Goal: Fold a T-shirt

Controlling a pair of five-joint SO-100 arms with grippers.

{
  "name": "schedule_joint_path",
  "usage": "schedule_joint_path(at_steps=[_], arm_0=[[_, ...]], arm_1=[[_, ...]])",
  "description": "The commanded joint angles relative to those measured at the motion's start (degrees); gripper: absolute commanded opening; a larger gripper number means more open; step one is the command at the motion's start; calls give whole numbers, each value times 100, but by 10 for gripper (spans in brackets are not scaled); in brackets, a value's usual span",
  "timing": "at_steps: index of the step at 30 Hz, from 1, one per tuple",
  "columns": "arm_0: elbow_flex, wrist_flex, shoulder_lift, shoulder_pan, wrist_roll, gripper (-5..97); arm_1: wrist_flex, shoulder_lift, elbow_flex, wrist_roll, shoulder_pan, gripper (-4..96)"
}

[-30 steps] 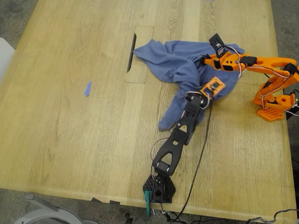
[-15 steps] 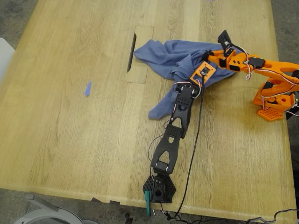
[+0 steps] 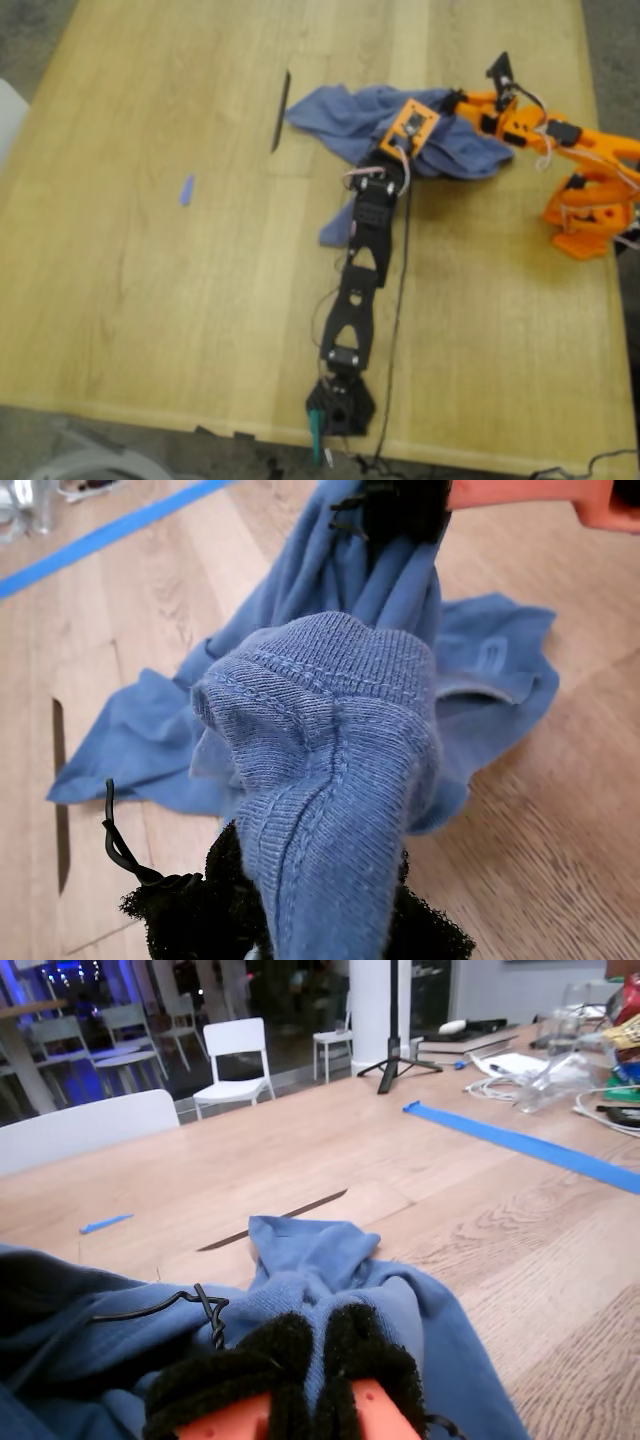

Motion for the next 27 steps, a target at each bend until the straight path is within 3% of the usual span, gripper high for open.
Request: schedule_joint_path(at_steps=[1, 27], arm_0=[[-220, 0, 1494, -97, -53, 0], [-229, -18, 3516, -492, -79, 0]], arm_1=[[-272, 246, -475, -62, 97, -2], [-343, -888, -3823, -193, -773, -2]])
